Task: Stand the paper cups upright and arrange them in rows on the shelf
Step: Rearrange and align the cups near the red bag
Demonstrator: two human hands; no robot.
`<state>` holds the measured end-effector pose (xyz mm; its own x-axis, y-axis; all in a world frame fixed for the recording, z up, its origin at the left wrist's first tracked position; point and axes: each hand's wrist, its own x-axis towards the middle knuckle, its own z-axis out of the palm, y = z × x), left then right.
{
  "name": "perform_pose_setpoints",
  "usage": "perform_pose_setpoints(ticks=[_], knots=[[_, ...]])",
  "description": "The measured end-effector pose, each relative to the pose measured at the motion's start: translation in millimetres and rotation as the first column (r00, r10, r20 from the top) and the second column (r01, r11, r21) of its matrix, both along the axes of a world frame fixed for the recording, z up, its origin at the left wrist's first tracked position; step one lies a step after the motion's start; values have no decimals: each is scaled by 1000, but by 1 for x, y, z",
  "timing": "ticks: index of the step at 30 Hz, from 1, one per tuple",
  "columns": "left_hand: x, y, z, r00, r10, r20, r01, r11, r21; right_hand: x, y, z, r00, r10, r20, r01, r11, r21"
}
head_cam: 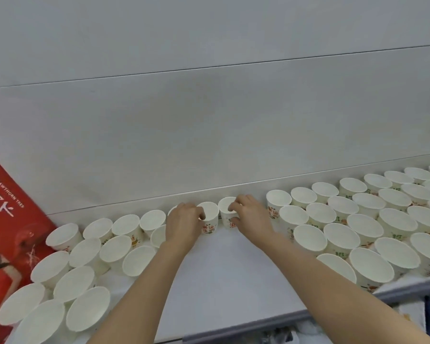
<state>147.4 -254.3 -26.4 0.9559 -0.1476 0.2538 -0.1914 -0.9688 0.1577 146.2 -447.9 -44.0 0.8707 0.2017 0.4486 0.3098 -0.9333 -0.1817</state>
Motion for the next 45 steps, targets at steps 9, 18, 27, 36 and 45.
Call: perform_pose_setpoints(ticks=[9,18,27,36,45], knots=[[-3,-16,-6,988,-134,74,142,983,-115,2,-21,3,997,18,79,-17,1000,-14],[10,-60,-12,991,-117,59,121,991,-60,2,-56,4,994,-98,52,101,994,-52],[-19,-49,-11,987,-125,101,142,973,-184,9,-46,-8,994,-84,66,92,987,-132],[-126,47,-24,829,463,313,-400,883,-245,-36,7,-5,980,110,166,-134,981,143],[-134,79,-1,874,486,30,-478,868,-133,-61,69,-13,937,312,157,-340,917,207]])
